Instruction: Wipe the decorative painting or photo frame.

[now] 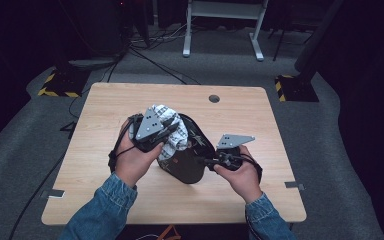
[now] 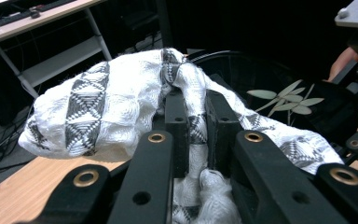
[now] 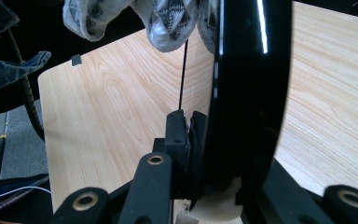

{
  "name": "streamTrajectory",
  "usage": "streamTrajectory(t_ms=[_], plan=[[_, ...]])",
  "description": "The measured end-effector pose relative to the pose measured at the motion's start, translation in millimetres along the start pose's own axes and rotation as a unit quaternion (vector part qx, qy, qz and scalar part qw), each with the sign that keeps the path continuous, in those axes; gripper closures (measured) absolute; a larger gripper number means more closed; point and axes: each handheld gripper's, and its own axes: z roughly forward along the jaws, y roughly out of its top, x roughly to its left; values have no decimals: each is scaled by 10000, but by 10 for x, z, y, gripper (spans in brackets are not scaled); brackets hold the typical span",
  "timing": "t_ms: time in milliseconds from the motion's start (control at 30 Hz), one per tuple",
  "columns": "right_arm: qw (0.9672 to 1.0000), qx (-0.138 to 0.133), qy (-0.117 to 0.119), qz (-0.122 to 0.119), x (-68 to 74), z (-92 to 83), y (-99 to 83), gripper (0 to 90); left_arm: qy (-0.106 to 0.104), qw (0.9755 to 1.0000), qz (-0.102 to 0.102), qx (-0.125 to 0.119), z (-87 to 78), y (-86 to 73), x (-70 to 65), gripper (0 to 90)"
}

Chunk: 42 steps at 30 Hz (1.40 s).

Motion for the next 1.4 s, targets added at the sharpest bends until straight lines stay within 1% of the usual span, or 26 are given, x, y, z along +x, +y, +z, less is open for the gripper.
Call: streamTrajectory(t_ms=[33,100,200,267,333,400,500,567,700,800,900,967,1067,1133,1200,1333,1400], plan=[[10000,1,-1,-4,-1,-2,-1,797,40,10000,-1,6,2,-11,6,818],[10000,10,18,-9,-9,-14,-6,796,46,10000,-24,34,5,-30,24,818],[10000,7,30,-13,-23,-32,-13,796,148,9998,60,139,14,-59,34,819],[10000,8,28,-12,-30,-43,-18,795,110,9998,-12,182,24,-95,58,818],[10000,15,10,-6,-33,-51,-18,795,148,9995,-33,269,38,-137,77,818],[10000,22,-17,-19,-36,-54,-17,795,134,9994,-80,303,49,-168,90,818],[10000,19,-26,1,-39,-54,-19,796,133,9993,-47,349,56,-182,78,817],[10000,37,-50,-18,-33,-46,-19,796,133,9991,-15,394,63,-158,32,817],[9999,60,-95,-42,-18,-36,-11,795,-19,9994,44,343,85,-107,-48,816],[9999,59,-92,-38,-18,-36,-12,796,-118,9993,146,310,99,-73,-130,814],[10000,47,-84,-24,-22,-40,-20,796,-230,9992,184,266,126,-51,-214,813],[10000,46,-84,-25,-24,-41,-21,796,-248,9991,209,267,134,-41,-237,813],[9999,48,-87,-16,-28,-45,-27,795,-291,9987,328,270,158,-14,-294,813],[10000,52,-84,-15,-31,-49,-29,795,-305,9986,339,259,161,-21,-288,814],[10000,34,-83,-14,-29,-47,-31,795,-333,9989,252,218,158,-48,-255,817],[10000,34,-86,-10,-27,-45,-30,795,-218,9991,189,310,145,-111,-170,817],[10000,31,-82,4,-32,-49,-33,795,-195,9992,108,320,145,-151,-127,818]])
